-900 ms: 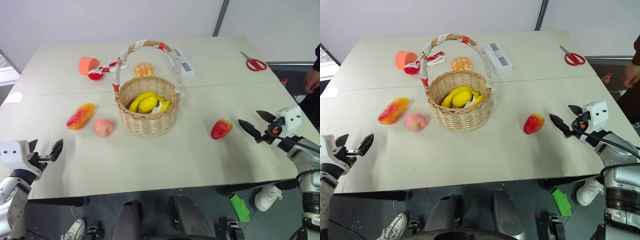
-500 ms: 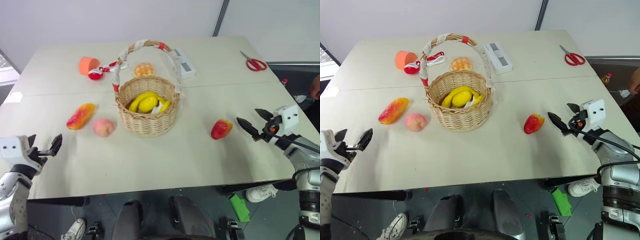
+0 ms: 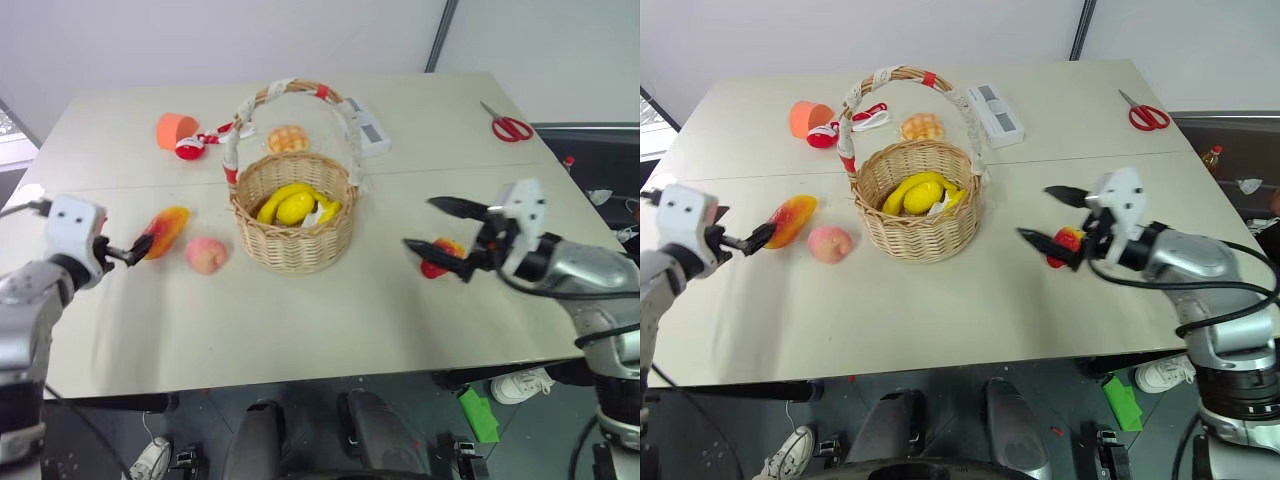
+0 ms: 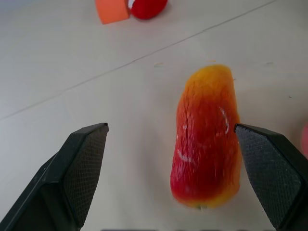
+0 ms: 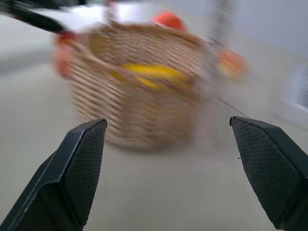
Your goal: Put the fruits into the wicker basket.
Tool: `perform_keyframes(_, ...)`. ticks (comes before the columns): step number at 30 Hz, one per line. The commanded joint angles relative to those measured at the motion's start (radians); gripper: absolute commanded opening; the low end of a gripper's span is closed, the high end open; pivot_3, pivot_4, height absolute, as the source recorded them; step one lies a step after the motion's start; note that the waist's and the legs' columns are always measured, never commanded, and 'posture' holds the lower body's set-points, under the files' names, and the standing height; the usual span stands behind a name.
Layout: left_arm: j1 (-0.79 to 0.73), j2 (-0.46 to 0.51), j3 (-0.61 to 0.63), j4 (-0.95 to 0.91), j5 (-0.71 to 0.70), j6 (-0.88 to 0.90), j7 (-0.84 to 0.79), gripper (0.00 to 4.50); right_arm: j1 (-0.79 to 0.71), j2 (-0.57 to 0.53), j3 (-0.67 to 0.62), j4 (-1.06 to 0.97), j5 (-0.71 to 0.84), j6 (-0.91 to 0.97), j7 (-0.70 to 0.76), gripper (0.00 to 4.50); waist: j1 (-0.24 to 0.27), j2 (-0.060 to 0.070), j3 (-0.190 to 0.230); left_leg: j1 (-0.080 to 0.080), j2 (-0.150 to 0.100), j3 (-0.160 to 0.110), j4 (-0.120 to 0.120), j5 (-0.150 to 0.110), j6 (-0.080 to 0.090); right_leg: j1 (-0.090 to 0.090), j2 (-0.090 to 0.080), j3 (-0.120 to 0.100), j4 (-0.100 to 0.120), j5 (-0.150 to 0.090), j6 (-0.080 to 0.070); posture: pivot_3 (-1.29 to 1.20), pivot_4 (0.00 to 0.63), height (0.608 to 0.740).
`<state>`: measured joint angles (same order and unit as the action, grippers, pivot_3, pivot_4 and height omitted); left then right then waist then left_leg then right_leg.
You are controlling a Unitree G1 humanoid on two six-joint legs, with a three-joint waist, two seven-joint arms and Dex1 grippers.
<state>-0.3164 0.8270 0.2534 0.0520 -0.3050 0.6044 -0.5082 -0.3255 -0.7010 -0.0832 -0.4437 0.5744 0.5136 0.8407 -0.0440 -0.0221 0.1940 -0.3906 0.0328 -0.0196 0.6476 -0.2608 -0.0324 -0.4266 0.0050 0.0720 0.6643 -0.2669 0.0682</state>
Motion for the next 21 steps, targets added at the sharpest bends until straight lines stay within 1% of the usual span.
perform_keyframes(1,-0.113,0.03,-0.059,0.106,0.046,0.046,-0.025,4.5,-0.05,0.033,0.058,-0.083,0.021,0.02,-0.018,4.3,0.001,0.0,0.0,0.0,0.0,0.0,0.0,0.0,0.0,0.0,0.0,0.0,0.0,0.0,0.0,0.0,0.15,0.74)
perform_keyframes(5,-0.22,0.032,-0.142,0.204,0.069,0.109,-0.096,4.5,-0.066,0.065,0.114,-0.093,-0.003,0.01,-0.021,4.3,0.001,-0.001,0.0,-0.002,0.0,0.0,0.0,0.0,0.0,0.0,-0.001,-0.001,-0.001,0.0,0.0,0.0,0.15,0.74)
perform_keyframes(11,-0.293,0.023,-0.234,0.299,0.132,0.097,-0.139,4.5,-0.061,0.1,0.151,-0.103,-0.008,-0.002,-0.023,4.3,-0.002,-0.001,0.0,0.0,0.0,0.0,0.001,0.0,0.0,0.0,-0.001,-0.001,0.001,0.0,0.0,0.0,0.15,0.74)
perform_keyframes(18,-0.306,0.005,-0.247,0.33,0.148,0.095,-0.162,4.5,-0.042,0.123,0.178,-0.102,-0.031,-0.03,-0.025,4.3,0.002,-0.001,0.0,-0.001,0.0,-0.001,0.001,0.0,0.0,-0.001,-0.001,-0.001,0.001,0.0,0.0,0.0,0.15,0.74)
perform_keyframes(20,-0.302,0.003,-0.235,0.331,0.146,0.085,-0.161,3.93,-0.037,0.127,0.184,-0.101,-0.038,-0.038,-0.023,4.5,0.002,-0.001,0.0,-0.001,0.0,-0.001,0.001,0.0,0.0,-0.001,-0.001,-0.001,0.001,0.0,0.0,0.0,0.15,0.74)
perform_keyframes(21,-0.299,0.003,-0.228,0.33,0.145,0.075,-0.16,3.58,-0.036,0.129,0.186,-0.101,-0.04,-0.041,-0.023,4.5,0.001,-0.001,0.0,-0.001,0.0,-0.001,0.001,0.0,0.0,-0.001,-0.001,-0.001,0.001,0.0,0.0,0.0,0.15,0.74)
